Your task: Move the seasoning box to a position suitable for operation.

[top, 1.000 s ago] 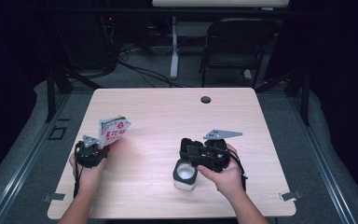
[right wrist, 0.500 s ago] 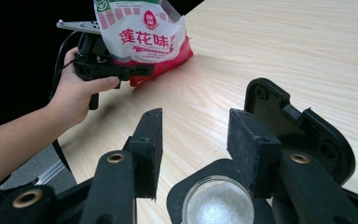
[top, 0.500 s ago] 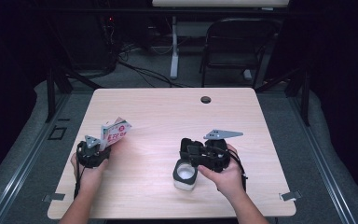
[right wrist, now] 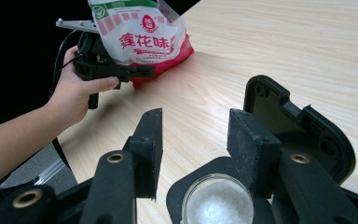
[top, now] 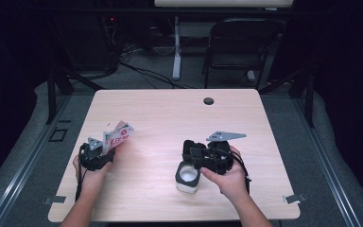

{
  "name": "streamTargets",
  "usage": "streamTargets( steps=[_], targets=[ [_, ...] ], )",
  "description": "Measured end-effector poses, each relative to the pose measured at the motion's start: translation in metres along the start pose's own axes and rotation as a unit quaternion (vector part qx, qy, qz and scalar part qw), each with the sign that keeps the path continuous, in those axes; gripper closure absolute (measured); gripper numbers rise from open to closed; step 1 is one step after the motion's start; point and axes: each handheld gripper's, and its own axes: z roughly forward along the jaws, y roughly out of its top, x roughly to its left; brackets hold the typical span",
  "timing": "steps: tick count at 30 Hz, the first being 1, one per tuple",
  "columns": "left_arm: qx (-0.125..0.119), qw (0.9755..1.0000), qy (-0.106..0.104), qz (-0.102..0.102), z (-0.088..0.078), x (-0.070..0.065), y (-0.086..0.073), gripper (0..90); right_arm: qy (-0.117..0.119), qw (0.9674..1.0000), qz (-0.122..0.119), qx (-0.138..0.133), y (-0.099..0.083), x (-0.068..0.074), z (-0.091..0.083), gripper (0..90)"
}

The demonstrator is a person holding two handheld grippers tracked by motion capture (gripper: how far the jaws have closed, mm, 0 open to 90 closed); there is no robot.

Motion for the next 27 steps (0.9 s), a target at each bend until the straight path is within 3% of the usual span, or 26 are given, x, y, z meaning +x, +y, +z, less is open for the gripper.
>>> streamTargets(
  steps=[3, 8, 12, 16, 21, 27],
  targets=[
    [-0.007, 0.9999, 0.000, 0.015, -0.002, -0.005, 0.001, 45.3, -0.001, 1.0000, 0.001, 0.002, 0.000, 0.000, 0.000, 55.6],
    [-0.014, 0.9983, 0.007, 0.056, -0.009, -0.016, 0.003, 42.6, -0.006, 1.0000, 0.002, 0.004, 0.000, -0.001, -0.001, 55.9],
    [-0.016, 0.9947, 0.009, 0.101, -0.014, -0.028, 0.007, 41.1, -0.004, 1.0000, 0.003, 0.005, 0.000, -0.002, -0.002, 55.9],
    [-0.014, 0.9919, -0.002, 0.126, -0.015, -0.042, 0.010, 40.5, -0.003, 1.0000, 0.003, 0.007, 0.000, -0.001, -0.002, 55.9],
    [-0.013, 0.9898, -0.026, 0.139, -0.014, -0.054, 0.011, 39.9, -0.002, 1.0000, 0.005, 0.008, 0.000, -0.002, -0.002, 55.9],
    [-0.017, 0.9886, -0.050, 0.141, -0.017, -0.062, 0.014, 39.6, -0.001, 1.0000, 0.005, 0.008, 0.000, -0.002, -0.002, 55.9]
  ],
)
